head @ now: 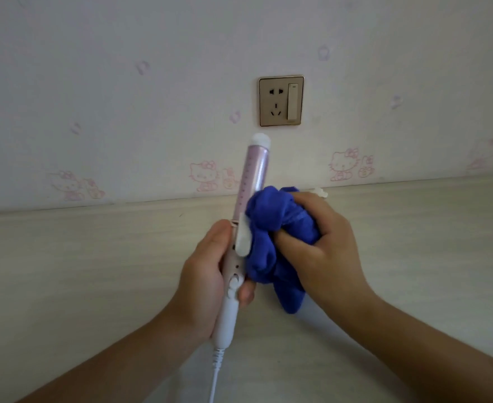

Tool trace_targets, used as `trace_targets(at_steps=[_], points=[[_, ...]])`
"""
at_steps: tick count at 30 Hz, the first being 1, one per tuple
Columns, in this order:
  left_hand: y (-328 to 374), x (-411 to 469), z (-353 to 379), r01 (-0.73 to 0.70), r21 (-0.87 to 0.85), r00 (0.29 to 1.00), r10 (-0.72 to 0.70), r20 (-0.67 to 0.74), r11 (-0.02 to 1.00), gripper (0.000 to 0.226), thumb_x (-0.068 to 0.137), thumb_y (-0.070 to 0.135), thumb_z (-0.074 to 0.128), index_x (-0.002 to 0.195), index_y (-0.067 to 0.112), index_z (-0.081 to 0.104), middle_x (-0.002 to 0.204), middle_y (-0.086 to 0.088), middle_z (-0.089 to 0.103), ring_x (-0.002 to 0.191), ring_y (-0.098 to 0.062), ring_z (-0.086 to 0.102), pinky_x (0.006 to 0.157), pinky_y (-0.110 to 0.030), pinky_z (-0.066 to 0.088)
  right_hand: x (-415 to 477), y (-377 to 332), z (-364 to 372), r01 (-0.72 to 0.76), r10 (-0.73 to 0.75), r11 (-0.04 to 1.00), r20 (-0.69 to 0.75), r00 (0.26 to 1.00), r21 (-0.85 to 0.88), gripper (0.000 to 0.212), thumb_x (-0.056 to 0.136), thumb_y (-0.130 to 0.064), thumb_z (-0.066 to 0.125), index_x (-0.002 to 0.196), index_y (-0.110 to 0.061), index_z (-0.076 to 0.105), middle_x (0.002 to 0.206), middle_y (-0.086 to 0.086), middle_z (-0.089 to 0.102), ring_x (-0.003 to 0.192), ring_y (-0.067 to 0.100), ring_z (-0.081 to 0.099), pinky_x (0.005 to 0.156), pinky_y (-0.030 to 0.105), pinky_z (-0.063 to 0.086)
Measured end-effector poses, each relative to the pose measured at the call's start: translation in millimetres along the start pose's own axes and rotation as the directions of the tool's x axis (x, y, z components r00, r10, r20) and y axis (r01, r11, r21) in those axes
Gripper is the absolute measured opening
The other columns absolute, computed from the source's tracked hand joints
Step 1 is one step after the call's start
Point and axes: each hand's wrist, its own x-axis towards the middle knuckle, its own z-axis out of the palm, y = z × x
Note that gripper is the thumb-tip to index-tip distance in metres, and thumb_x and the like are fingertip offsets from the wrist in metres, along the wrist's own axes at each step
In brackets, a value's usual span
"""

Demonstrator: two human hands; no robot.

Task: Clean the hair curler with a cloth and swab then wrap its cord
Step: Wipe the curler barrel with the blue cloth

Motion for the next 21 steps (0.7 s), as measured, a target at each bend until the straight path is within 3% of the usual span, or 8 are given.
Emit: trace_targets(at_steps=[3, 6, 9, 11, 13, 16, 18, 21], points=[[10.0, 2.1, -8.4, 0.064, -0.149, 0.994, -0.05, 0.099, 0.987, 0.058, 0.086, 0.049, 0.043, 0.093, 0.004, 0.079, 0.077, -0.014, 0.072, 0.065, -0.022, 0.071, 0.058, -0.028, 0.057, -6.4, -2.5, 8.4, 0.092, -0.083, 0.995, 0.178, 0.981, -0.041, 0.032, 0.074, -0.008, 0.074, 0.102, -0.022, 0.071, 0.097, -0.01, 0.068, 0.092, 0.012, 0.066, 0.081, 0.015, 0.048], [20.1, 2.6, -17.2, 0.078, -0.168, 0.988, -0.053, 0.147, 0.983, 0.058, 0.092, 0.045, 0.044, 0.108, 0.002, 0.08, 0.107, -0.017, 0.076, 0.095, -0.023, 0.076, 0.08, -0.03, 0.063, -9.5, -3.4, 10.9, 0.191, -0.158, 0.977, 0.279, 0.947, -0.096, 0.037, 0.072, -0.012, 0.076, 0.106, -0.025, 0.072, 0.101, -0.01, 0.065, 0.096, 0.013, 0.065, 0.084, 0.023, 0.051], [18.9, 4.1, -14.4, 0.088, -0.125, 0.991, -0.073, 0.114, 0.988, 0.052, 0.092, 0.044, 0.047, 0.112, 0.003, 0.073, 0.084, -0.016, 0.073, 0.066, -0.024, 0.073, 0.056, -0.031, 0.06, -4.4, -3.2, 8.7, 0.139, -0.124, 0.983, 0.126, 0.984, -0.117, 0.034, 0.073, -0.018, 0.072, 0.106, -0.028, 0.072, 0.1, -0.014, 0.067, 0.096, 0.012, 0.066, 0.083, 0.022, 0.051], [19.5, 2.3, -13.0, 0.077, 0.01, 0.991, -0.077, 0.108, 0.997, 0.052, 0.099, 0.048, 0.041, 0.095, 0.005, 0.069, 0.058, -0.012, 0.056, 0.037, -0.02, 0.051, 0.037, -0.024, 0.043, 2.9, -1.8, 4.1, 0.081, -0.08, 0.989, 0.01, 0.997, -0.123, 0.033, 0.077, -0.019, 0.071, 0.108, -0.031, 0.069, 0.102, -0.012, 0.069, 0.097, 0.011, 0.067, 0.086, 0.029, 0.055], [18.9, 0.9, -12.3, 0.087, 0.072, 0.985, -0.096, 0.144, 0.994, 0.058, 0.099, 0.055, 0.037, 0.085, 0.009, 0.07, 0.054, -0.01, 0.051, 0.032, -0.016, 0.042, 0.036, -0.021, 0.037, 7.7, 0.3, -2.5, 0.07, -0.072, 0.99, -0.01, 0.997, -0.126, 0.033, 0.079, -0.016, 0.071, 0.108, -0.031, 0.069, 0.103, -0.009, 0.07, 0.098, 0.013, 0.067, 0.088, 0.036, 0.056], [19.1, 3.0, -9.7, 0.086, 0.0, 0.976, -0.084, 0.202, 0.996, 0.069, 0.092, 0.066, 0.04, 0.11, 0.009, 0.075, 0.052, -0.011, 0.048, 0.032, -0.016, 0.04, 0.033, -0.021, 0.036, 3.4, 1.7, -4.6, 0.123, -0.106, 0.981, 0.117, 0.987, -0.147, 0.035, 0.074, -0.012, 0.072, 0.106, -0.028, 0.07, 0.1, -0.008, 0.068, 0.095, 0.01, 0.065, 0.085, 0.023, 0.051], [20.4, 5.0, -9.8, 0.074, -0.034, 0.973, -0.065, 0.223, 0.997, 0.066, 0.092, 0.06, 0.048, 0.122, 0.005, 0.07, 0.052, -0.01, 0.046, 0.032, -0.017, 0.04, 0.032, -0.021, 0.034, -0.8, 1.8, -1.5, 0.18, -0.144, 0.967, 0.197, 0.97, -0.18, 0.036, 0.071, -0.013, 0.073, 0.106, -0.025, 0.071, 0.097, -0.01, 0.065, 0.092, 0.007, 0.062, 0.082, 0.013, 0.045], [21.0, 6.8, -10.6, 0.071, -0.027, 0.975, -0.063, 0.213, 0.997, 0.052, 0.09, 0.048, 0.059, 0.116, 0.005, 0.073, 0.056, -0.01, 0.046, 0.034, -0.017, 0.041, 0.034, -0.022, 0.034, 2.0, 0.7, -2.2, 0.196, -0.163, 0.963, 0.177, 0.971, -0.185, 0.036, 0.071, -0.014, 0.073, 0.105, -0.028, 0.071, 0.097, -0.013, 0.065, 0.093, 0.006, 0.063, 0.082, 0.011, 0.044]])
